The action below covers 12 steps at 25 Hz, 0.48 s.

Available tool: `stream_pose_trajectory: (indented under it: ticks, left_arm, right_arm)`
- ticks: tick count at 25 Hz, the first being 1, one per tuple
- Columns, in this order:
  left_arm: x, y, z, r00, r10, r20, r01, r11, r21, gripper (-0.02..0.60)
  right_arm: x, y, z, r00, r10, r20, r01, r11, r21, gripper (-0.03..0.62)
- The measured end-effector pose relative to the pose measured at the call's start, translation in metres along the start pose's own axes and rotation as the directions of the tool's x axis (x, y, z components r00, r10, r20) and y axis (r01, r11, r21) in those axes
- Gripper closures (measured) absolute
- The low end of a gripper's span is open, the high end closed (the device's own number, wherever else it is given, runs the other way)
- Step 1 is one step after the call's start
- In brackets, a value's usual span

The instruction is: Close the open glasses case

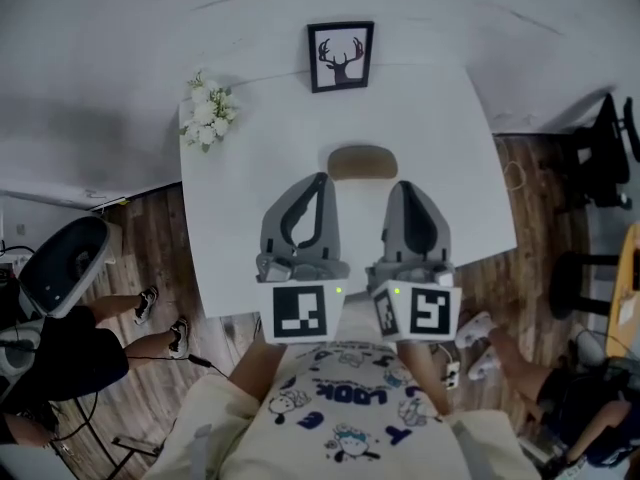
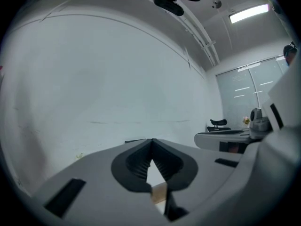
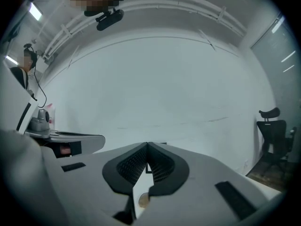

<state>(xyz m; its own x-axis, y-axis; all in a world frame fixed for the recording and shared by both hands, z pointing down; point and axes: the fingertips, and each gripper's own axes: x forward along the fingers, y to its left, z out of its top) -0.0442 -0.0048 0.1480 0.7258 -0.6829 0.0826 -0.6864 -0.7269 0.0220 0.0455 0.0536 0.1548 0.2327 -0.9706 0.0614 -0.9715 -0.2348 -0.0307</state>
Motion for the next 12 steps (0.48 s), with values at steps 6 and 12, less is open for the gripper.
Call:
stream_pose_trajectory:
  ticks: [6, 12]
  left_arm:
    - [-0.005, -0.001, 0.005, 1.000, 0.002, 0.017, -0.002, 1.000, -0.003, 0.583]
    - [-0.012, -0.004, 0.011, 0.999, 0.002, 0.034, -0.002, 1.000, 0.004, 0.583]
  right_arm:
    - [-0.006, 0.001, 0.003, 1.000, -0.010, 0.009, 0.010, 1.000, -0.005, 0.594]
    - [-0.013, 0.001, 0.005, 1.000, -0.016, 0.007, 0.016, 1.000, -0.020, 0.594]
